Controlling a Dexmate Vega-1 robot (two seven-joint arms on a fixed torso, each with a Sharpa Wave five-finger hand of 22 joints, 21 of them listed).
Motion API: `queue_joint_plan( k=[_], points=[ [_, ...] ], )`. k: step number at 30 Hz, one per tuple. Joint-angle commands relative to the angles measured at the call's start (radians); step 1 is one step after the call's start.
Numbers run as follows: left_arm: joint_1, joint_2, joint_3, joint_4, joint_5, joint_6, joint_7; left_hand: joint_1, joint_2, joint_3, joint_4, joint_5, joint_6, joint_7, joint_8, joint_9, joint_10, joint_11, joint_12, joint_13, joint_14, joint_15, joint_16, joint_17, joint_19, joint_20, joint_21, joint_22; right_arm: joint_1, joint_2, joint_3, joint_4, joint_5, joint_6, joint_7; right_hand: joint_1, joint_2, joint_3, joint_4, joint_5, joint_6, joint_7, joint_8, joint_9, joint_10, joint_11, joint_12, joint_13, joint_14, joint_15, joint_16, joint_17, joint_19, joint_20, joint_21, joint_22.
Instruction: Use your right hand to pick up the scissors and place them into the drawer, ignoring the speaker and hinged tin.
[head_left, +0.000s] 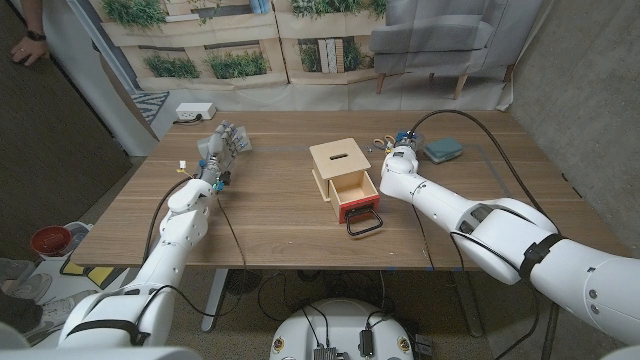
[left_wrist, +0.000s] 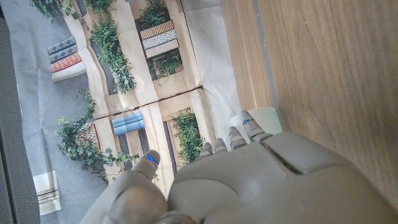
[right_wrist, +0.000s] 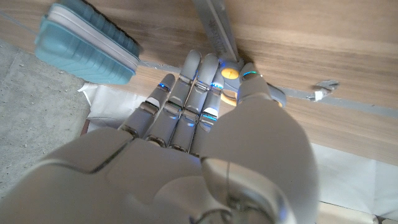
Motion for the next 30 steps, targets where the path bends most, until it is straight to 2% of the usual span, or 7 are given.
queue_joint_plan(
  k=[1, 14, 20, 30],
  points=[
    [-0.017, 0.008, -0.001, 0.030, -0.004, -0.017, -0.020, 0.006, 0.051, -0.004, 0.001, 0.004, -0.039, 0.004, 0.001, 0.006, -0.082, 0.002, 0.003, 0.004, -0.099, 0.004, 0.004, 0.003, -0.104, 0.004, -0.005, 0.006, -0.040, -0.015, 0.040, -0.059, 0.003, 0.026, -0.081, 0.088, 0.081, 0.024, -0.019, -0.005, 0.128, -0.058, 0.034, 0.021, 0.027, -0.012, 0.009, 0.007, 0.009, -0.092, -0.006, 0.005, 0.007, -0.028, 0.006, 0.005],
    [-0.031, 0.023, -0.009, 0.054, -0.015, -0.021, -0.044, 0.007, 0.052, -0.004, 0.001, 0.004, -0.038, 0.001, 0.002, 0.006, -0.082, 0.003, 0.003, 0.004, -0.099, 0.002, 0.004, 0.003, -0.103, 0.004, -0.008, 0.006, -0.080, -0.036, 0.069, -0.129, 0.003, 0.042, -0.133, 0.090, 0.080, 0.026, -0.013, -0.006, 0.129, -0.049, 0.034, 0.032, 0.030, 0.001, 0.013, 0.005, 0.020, -0.089, -0.014, 0.014, 0.011, -0.026, 0.005, 0.004],
    [-0.044, 0.034, -0.016, 0.074, -0.024, -0.022, -0.065, 0.007, 0.052, -0.005, 0.001, 0.004, -0.039, 0.001, 0.001, 0.006, -0.081, 0.002, 0.004, 0.004, -0.098, 0.003, 0.005, 0.003, -0.102, 0.004, -0.009, 0.006, -0.119, -0.047, 0.115, -0.193, 0.029, 0.057, -0.171, 0.090, 0.081, 0.028, -0.011, -0.005, 0.129, -0.048, 0.035, 0.035, 0.038, 0.007, 0.015, 0.001, 0.027, -0.088, -0.019, 0.016, 0.016, -0.024, 0.006, 0.004],
    [-0.068, 0.054, -0.027, 0.117, -0.038, -0.029, -0.102, 0.007, 0.052, -0.005, 0.001, 0.004, -0.040, 0.003, 0.001, 0.006, -0.081, 0.001, 0.004, 0.004, -0.098, 0.004, 0.005, 0.003, -0.102, 0.004, -0.010, 0.006, -0.162, -0.067, 0.141, -0.282, 0.037, 0.049, -0.202, 0.088, 0.078, 0.030, -0.008, -0.006, 0.131, -0.038, 0.035, 0.041, 0.041, 0.008, 0.019, 0.002, 0.038, -0.087, -0.025, 0.018, 0.019, -0.022, 0.006, 0.004]
  ],
)
